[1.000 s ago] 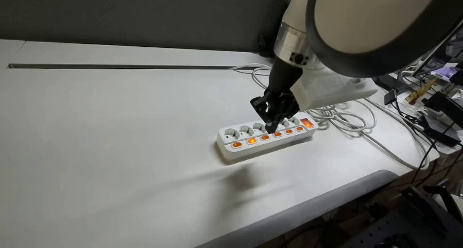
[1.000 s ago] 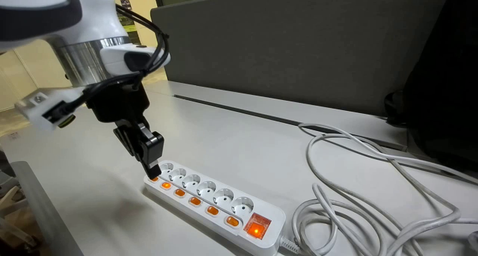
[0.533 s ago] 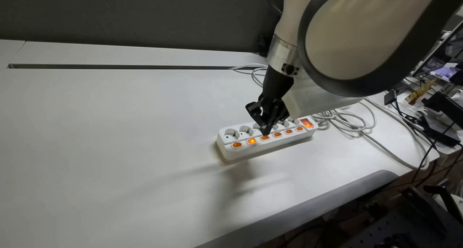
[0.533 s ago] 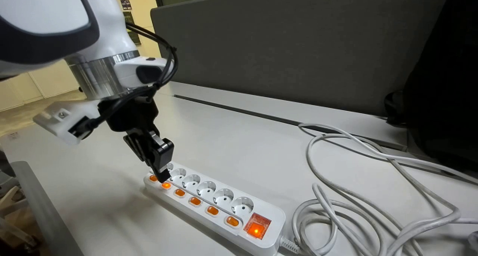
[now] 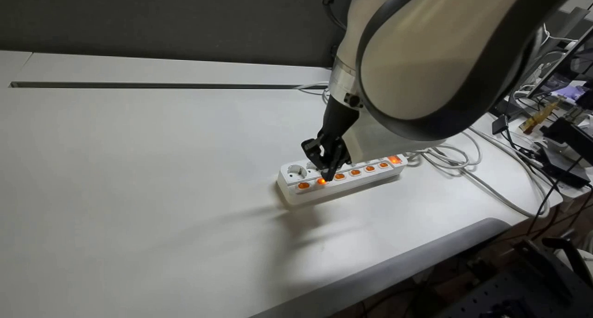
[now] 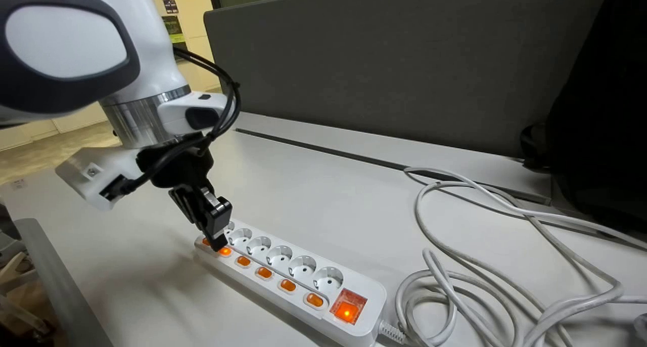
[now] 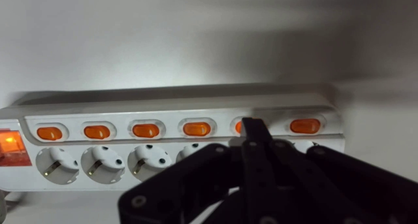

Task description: Turn off the second last switch to the left

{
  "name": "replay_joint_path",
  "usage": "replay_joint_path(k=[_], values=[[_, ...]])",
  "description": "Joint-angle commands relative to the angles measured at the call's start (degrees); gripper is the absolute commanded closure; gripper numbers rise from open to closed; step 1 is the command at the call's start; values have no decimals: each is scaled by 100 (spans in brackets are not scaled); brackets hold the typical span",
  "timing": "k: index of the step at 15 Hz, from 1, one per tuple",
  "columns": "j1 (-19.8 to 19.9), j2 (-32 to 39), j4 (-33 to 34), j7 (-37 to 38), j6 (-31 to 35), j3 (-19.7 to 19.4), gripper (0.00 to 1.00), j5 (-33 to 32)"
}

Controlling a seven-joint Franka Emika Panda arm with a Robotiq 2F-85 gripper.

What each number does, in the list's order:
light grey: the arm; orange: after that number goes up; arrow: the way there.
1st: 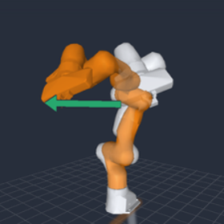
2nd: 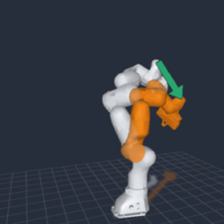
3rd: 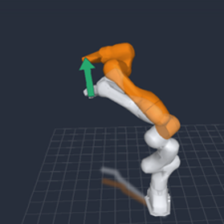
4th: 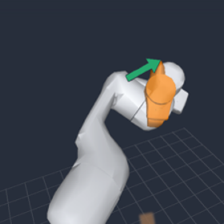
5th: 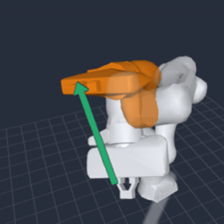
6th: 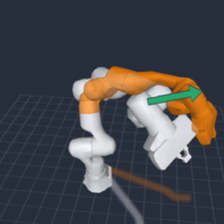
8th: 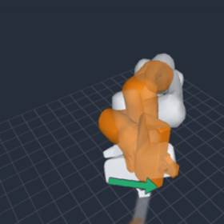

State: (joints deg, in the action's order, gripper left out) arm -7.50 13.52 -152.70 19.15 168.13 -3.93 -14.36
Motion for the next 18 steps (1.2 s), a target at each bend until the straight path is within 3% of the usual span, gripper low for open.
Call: replay_joint_path(k=[1, 11, 18], values=[[-146, 186, 114, 50, 57, -99, 100, 344], [-74, 404, 260, -65, -24, -3, 100, 1164], [625, 545, 545, -542, -742, 582, 100, 2609]])
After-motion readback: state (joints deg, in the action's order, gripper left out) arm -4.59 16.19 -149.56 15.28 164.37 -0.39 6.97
